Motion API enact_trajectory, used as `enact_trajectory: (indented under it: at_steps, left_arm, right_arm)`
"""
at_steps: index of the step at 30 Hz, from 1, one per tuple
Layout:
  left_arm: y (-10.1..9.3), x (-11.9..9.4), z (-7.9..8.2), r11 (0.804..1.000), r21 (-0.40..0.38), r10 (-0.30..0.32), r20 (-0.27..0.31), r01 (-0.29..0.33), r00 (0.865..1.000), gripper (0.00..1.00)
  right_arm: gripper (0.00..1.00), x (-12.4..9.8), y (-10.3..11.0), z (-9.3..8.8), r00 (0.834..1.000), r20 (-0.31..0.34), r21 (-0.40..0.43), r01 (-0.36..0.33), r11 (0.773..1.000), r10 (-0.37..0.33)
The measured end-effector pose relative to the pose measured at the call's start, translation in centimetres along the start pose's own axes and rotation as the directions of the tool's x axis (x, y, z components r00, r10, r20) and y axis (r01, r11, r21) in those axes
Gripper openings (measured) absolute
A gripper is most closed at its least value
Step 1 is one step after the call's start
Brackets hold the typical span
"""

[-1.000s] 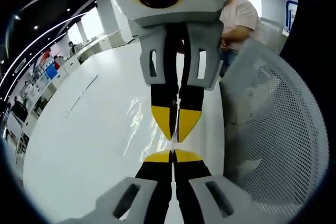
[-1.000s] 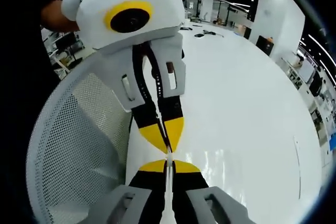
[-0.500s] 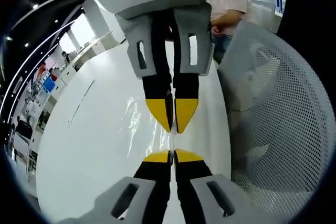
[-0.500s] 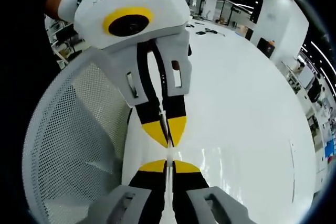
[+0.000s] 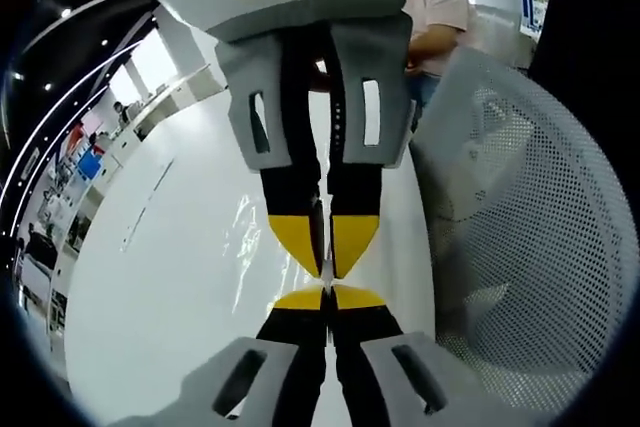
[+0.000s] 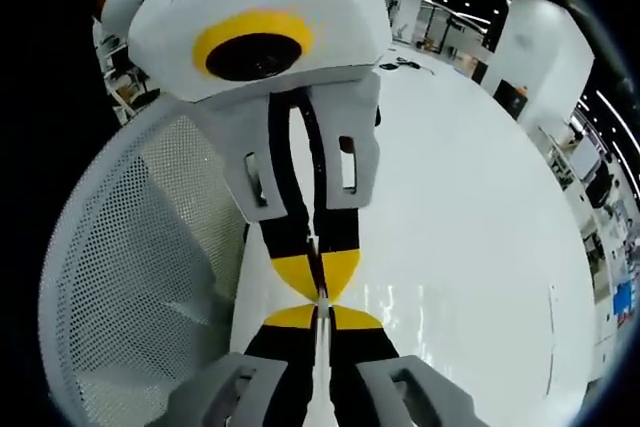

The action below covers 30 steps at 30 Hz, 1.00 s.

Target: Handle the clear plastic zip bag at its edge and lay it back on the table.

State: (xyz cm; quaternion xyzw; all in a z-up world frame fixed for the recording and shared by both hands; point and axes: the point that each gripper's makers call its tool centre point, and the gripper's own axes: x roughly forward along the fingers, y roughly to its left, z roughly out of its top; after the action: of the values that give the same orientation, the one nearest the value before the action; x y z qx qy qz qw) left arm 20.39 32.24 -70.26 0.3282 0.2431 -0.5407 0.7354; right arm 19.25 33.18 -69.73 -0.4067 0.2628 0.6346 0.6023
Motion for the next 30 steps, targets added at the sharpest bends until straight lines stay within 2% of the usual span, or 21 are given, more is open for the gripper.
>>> enact_trajectory:
  at_steps: [4,10,13,16,21,30]
  left_arm:
    - [-0.1,0.1,-0.2,1.000,-0.007,-0.010,-0.004,0.010,1.000,0.00]
    - [0.1,0.1,-0.2,1.000,-0.012,-0.010,-0.002,0.010,1.000,0.00]
    - [-0.2,0.1,0.0,1.000,-0.005,-0.019,-0.003,0.019,1.000,0.00]
    - [-0.3,0.3,-0.1,0.999,-0.016,-0.029,-0.011,0.028,1.000,0.00]
    - [-0.2,0.5,-0.4,0.998,-0.048,-0.031,-0.020,0.030,0.999,0.00]
    - [-0.1,0.6,-0.2,0.997,-0.054,-0.050,-0.028,0.048,0.998,0.00]
  right_arm:
    - [0.03,0.2,0.0,0.0,1.000,-0.008,-0.004,0.002,1.000,-0.002]
    - [0.00,0.2,0.0,0.0,1.000,-0.015,-0.006,-0.006,1.000,0.006]
    - [0.00,0.1,0.2,-0.3,0.999,-0.016,0.066,-0.028,0.997,0.030]
    - [0.00,0.2,0.3,-0.5,0.999,-0.023,0.059,-0.026,0.998,0.028]
    - [0.00,-0.2,0.1,-1.3,0.999,-0.038,0.075,-0.024,0.997,0.027]
    - [0.00,-0.8,-0.1,-2.8,0.999,-0.041,0.097,-0.012,0.995,0.016]
